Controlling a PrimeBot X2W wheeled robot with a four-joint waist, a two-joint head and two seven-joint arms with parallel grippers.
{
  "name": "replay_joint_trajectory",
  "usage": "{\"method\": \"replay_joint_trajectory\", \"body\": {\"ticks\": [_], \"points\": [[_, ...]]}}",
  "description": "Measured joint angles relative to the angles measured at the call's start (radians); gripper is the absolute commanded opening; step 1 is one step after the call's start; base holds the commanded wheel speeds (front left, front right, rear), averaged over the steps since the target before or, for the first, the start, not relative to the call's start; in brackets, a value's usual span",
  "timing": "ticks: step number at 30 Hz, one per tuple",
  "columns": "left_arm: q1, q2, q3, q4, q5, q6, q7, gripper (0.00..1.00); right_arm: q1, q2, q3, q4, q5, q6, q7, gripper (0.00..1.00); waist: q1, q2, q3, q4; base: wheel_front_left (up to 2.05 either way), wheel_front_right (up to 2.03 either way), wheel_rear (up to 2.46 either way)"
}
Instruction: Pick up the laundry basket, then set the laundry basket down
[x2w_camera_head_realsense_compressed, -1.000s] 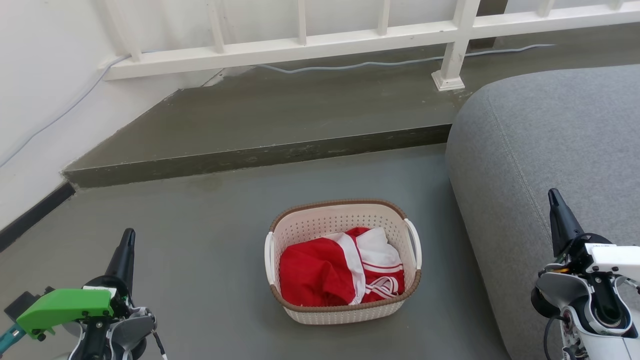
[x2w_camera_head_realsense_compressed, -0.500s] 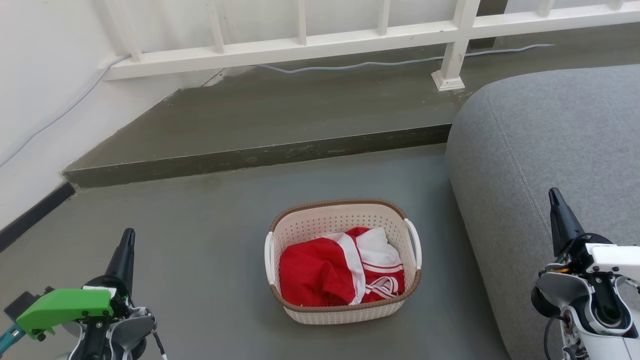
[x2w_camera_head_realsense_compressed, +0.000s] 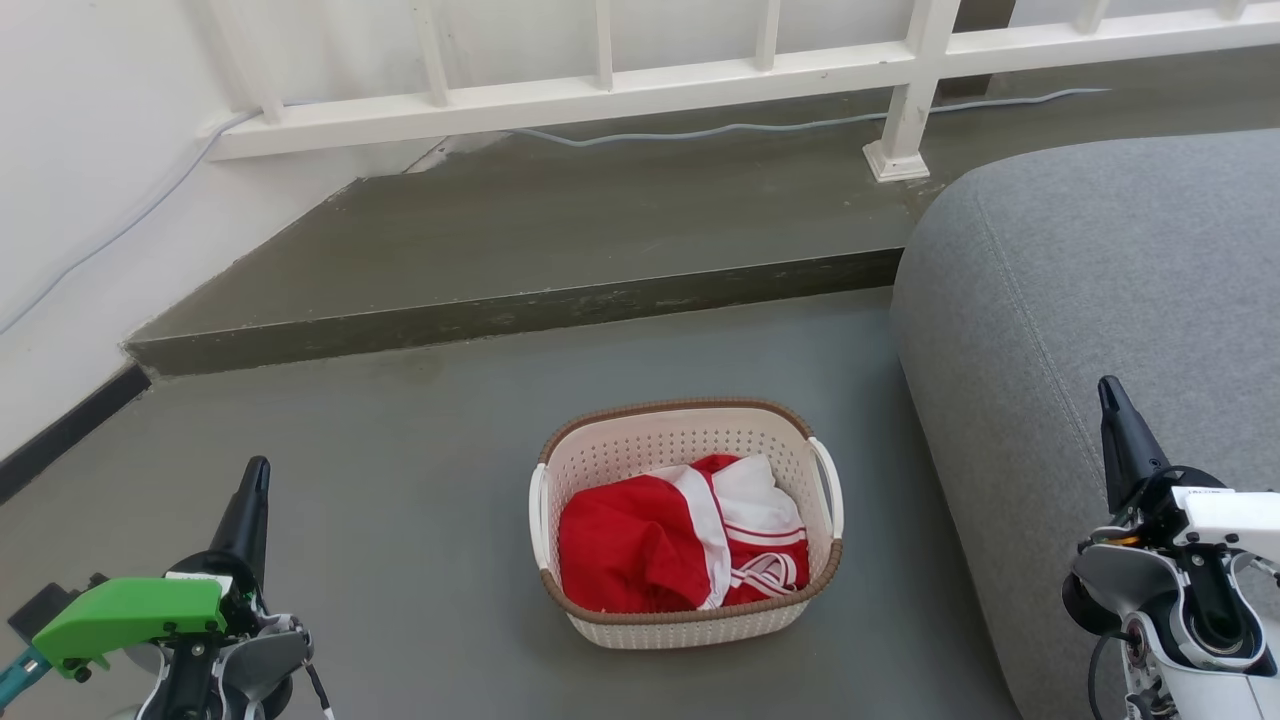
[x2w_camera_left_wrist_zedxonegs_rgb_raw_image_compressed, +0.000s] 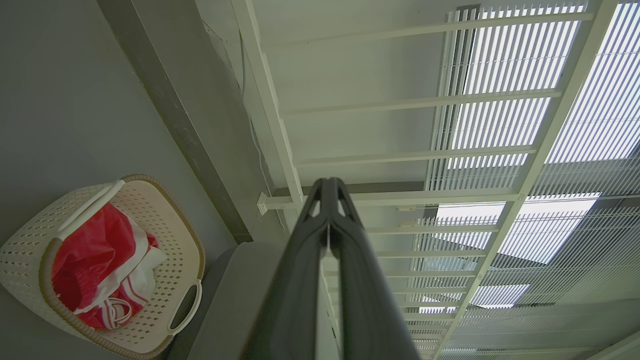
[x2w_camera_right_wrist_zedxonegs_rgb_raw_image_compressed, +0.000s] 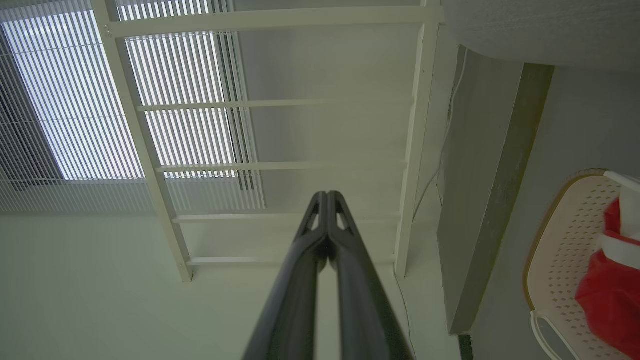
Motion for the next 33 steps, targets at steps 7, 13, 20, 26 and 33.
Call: {"method": "replay_joint_trajectory", "body": {"ticks": [7,13,20,26,33], "points": [[0.0,0.0,0.0,0.0,0.0,0.0,0.0,0.0,0.0,0.0,-0.001,0.0,0.0,0.0,0.0,0.0,0.0,0.0,0.0,0.0,0.0,0.0,0.0],[0.0,0.0,0.0,0.0,0.0,0.0,0.0,0.0,0.0,0.0,-0.001,0.0,0.0,0.0,0.0,0.0,0.0,0.0,0.0,0.0,0.0,0.0,0.0],[0.0,0.0,0.0,0.0,0.0,0.0,0.0,0.0,0.0,0.0,-0.001,0.0,0.0,0.0,0.0,0.0,0.0,0.0,0.0,0.0,0.0,0.0,0.0],[0.0,0.0,0.001,0.0,0.0,0.0,0.0,0.0,0.0,0.0,-0.002,-0.001,0.0,0.0,0.0,0.0,0.0,0.0,0.0,0.0,0.0,0.0,0.0],[0.0,0.0,0.001,0.0,0.0,0.0,0.0,0.0,0.0,0.001,-0.002,-0.001,0.0,0.0,0.0,0.0,0.0,0.0,0.0,0.0,0.0,0.0,0.0]]}}
